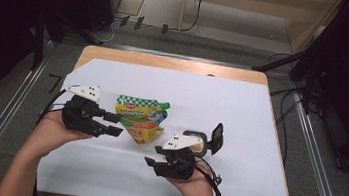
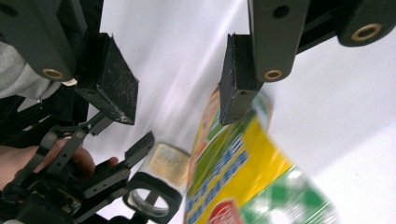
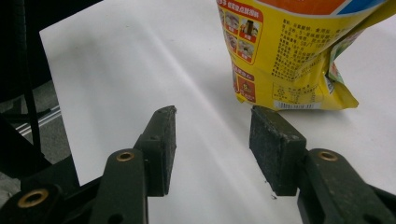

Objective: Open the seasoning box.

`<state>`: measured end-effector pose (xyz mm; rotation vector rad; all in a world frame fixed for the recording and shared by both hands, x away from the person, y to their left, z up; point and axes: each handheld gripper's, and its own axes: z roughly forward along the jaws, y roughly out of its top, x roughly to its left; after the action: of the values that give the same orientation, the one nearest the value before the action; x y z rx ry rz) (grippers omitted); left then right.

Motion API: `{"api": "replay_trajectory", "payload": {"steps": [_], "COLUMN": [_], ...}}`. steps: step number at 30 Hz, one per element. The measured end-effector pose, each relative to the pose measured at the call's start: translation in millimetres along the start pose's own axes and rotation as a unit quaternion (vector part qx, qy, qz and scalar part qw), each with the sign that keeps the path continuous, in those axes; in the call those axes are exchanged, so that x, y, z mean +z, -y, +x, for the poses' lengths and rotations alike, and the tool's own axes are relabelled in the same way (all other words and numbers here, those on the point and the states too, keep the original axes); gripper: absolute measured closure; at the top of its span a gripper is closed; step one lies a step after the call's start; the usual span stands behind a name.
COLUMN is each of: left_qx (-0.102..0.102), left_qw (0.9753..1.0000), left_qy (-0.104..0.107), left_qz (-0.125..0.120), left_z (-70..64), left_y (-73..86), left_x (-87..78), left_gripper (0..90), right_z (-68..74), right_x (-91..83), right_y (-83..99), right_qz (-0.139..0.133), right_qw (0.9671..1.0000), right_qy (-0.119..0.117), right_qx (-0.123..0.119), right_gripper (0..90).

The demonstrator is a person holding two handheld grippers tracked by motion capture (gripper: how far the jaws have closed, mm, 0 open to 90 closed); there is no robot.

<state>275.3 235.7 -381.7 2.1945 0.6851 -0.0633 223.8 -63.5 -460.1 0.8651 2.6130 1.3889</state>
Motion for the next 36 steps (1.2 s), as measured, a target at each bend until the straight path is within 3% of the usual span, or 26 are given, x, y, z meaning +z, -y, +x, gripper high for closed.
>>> {"api": "replay_trajectory", "payload": {"steps": [6, 11, 18, 21, 27, 32, 36], "left_qx": [-0.012, -0.004, 0.005, 0.013, 0.013, 0.024, 0.029], "left_qw": [0.9996, 0.9991, 0.9999, 0.9999, 0.9998, 0.9996, 0.9995], "left_qy": [-0.021, -0.039, -0.014, -0.011, 0.014, 0.012, 0.010], "left_qz": [0.010, 0.014, 0.004, -0.004, -0.003, 0.009, 0.004], "left_z": [9.9, 19.3, 25.7, 25.5, 27.3, 25.9, 24.6], "left_y": [7.3, 9.0, -4.1, -10.4, -20.5, -26.7, -27.2], "left_x": [-5.8, 1.4, 15.0, 19.1, 27.9, 40.6, 43.9], "left_gripper": [48.0, 53.0, 51.3, 56.6, 60.6, 62.7, 74.3], "right_z": [-0.3, -1.7, -3.9, -4.0, -4.6, -8.8, -10.5], "right_x": [0.1, -0.1, 2.8, 5.8, 7.0, 11.9, 20.1], "right_y": [0.5, 0.4, -0.7, -4.0, -13.4, -22.4, -23.5], "right_qz": [-0.002, -0.004, -0.001, 0.001, 0.005, 0.001, 0.003], "right_qw": [1.0000, 1.0000, 1.0000, 1.0000, 1.0000, 0.9999, 0.9999], "right_qy": [-0.001, 0.000, 0.002, 0.002, 0.007, 0.011, 0.012], "right_qx": [0.001, 0.001, 0.007, 0.006, 0.000, -0.001, 0.003], "right_gripper": [52.6, 52.7, 52.6, 52.5, 52.5, 52.7, 53.6]}}
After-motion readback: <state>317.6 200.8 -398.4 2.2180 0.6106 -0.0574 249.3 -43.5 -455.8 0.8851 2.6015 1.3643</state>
